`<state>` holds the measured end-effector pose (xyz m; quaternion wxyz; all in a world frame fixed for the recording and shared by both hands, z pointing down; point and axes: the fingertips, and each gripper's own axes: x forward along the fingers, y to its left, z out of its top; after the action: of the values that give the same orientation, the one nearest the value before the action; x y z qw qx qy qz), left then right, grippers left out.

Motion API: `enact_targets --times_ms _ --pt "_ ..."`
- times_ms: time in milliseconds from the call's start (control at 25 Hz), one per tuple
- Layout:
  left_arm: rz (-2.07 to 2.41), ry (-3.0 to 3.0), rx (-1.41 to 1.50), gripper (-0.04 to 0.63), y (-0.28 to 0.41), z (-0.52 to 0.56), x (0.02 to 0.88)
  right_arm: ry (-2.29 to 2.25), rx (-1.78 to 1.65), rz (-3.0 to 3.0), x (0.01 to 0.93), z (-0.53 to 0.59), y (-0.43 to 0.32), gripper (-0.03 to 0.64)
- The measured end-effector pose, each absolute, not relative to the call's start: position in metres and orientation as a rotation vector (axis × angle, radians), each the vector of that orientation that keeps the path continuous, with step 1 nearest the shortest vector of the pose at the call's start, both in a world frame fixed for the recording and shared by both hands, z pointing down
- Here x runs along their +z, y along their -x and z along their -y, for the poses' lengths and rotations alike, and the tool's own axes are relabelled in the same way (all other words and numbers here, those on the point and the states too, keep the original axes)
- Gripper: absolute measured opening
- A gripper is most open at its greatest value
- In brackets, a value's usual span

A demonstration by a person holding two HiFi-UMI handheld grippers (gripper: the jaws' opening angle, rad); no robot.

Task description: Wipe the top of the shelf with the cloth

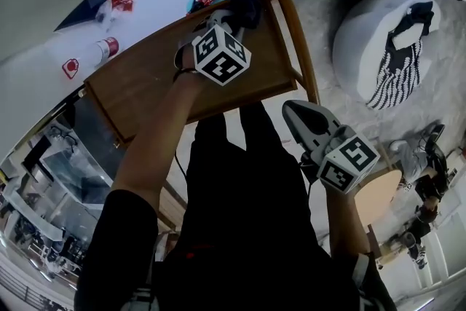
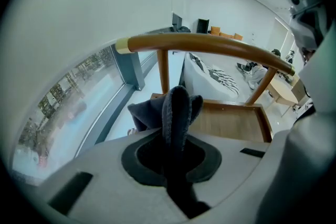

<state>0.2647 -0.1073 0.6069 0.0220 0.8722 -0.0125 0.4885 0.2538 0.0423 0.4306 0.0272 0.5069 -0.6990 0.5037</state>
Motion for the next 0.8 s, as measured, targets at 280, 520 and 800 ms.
enact_targets --times_ms 280,520,800 --pt "0.25 -2.684 1.431 0.038 -0.185 0.139 0.561 -1.437 1.49 2.248 0.414 -0.016 -0.207 0.005" --pt "0.481 -2.605 1.415 0.038 -0.055 0.15 0.529 -1.274 1.427 2.336 0.402 0.01 -0.135 0.005" --pt "0.768 -2.432 1.462 0.038 0.111 0.15 0.509 -1.027 1.386 2.409 0.395 0.027 -0.024 0.005"
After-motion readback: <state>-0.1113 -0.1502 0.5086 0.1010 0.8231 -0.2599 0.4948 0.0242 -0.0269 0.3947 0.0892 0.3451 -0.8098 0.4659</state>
